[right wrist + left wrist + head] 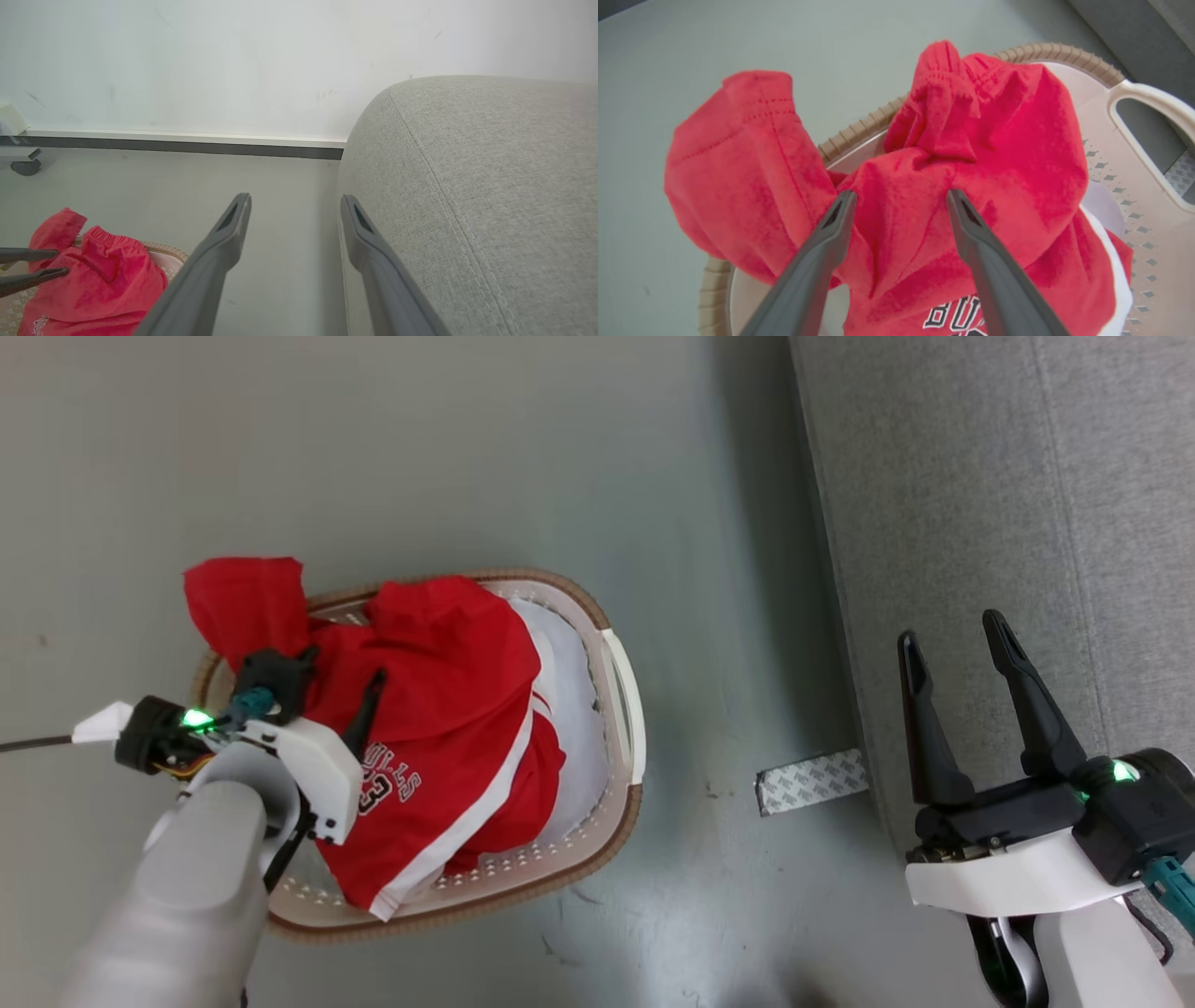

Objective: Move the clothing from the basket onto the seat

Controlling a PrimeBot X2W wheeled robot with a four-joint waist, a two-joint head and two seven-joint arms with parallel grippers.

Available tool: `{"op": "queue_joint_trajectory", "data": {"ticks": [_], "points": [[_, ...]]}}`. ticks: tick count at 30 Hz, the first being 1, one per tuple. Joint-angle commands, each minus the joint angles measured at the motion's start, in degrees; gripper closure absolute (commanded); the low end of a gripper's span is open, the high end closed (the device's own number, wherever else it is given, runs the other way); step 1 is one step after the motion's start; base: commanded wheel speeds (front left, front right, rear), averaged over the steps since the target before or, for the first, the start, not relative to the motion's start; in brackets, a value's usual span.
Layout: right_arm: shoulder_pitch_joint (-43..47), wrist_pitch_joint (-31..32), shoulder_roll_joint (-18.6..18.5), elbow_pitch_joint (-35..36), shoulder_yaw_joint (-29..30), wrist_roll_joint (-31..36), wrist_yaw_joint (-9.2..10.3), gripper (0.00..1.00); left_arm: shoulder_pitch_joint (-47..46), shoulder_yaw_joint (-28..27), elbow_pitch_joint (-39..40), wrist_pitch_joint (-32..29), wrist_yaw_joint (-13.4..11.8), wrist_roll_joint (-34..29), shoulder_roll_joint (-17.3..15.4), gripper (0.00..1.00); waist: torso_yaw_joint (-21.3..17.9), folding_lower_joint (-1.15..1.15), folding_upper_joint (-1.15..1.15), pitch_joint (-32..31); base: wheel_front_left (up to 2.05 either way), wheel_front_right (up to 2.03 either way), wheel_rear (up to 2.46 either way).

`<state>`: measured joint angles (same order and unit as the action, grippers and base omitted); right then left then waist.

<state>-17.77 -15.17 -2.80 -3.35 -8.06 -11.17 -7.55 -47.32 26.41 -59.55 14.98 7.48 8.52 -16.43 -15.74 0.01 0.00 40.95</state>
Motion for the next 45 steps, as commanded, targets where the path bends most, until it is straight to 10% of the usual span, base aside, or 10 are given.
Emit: {"op": "queue_joint_trajectory", "data": {"ticks": [1, 12, 13, 14, 26, 45], "points": [[-1.0, 0.02, -0.16, 0.48, -0.32, -0.92, 0.12, 0.0, -0.95, 0.67, -0.92, 0.14, -0.1, -0.47, -0.17, 0.0, -0.31, -0.01, 0.0, 1.17, 0.0, 0.0, 0.0], [-0.92, 0.02, -0.16, 1.05, -0.86, -0.74, 0.12, 0.0, -2.49, 3.46, -2.01, 0.17, -0.05, 1.24, 1.09, 0.0, -0.81, -0.01, 0.0, 3.3, 0.0, 0.0, 0.0], [-0.84, 0.02, -0.16, 1.07, -0.76, -0.45, 0.12, 0.0, -2.68, 3.72, -1.68, 0.18, -0.05, 1.55, 1.15, 0.95, -0.72, -0.01, 0.0, 3.36, 0.0, 0.0, 0.0], [-0.75, 0.02, -0.16, 1.12, -0.67, -0.18, 0.12, 0.0, -2.88, 3.92, -1.27, 0.18, -0.05, 1.79, 1.18, 1.0, -0.6, -0.01, 0.0, 3.42, 0.0, 0.0, 0.0], [0.21, 0.02, -0.18, -1.1, 0.16, 1.34, 0.12, 0.0, 1.83, 2.54, 7.42, 0.18, -0.04, 5.72, 3.06, 1.0, 3.25, -0.01, 0.0, -2.66, 0.0, 0.0, 0.0], [11.41, 0.02, -0.2, -10.13, 0.24, -0.29, 0.12, 0.0, 22.85, 0.44, 22.32, 0.19, -0.04, 11.38, 5.09, 1.0, 13.35, -0.01, 0.0, -33.91, 0.0, 0.0, 0.0]]}}
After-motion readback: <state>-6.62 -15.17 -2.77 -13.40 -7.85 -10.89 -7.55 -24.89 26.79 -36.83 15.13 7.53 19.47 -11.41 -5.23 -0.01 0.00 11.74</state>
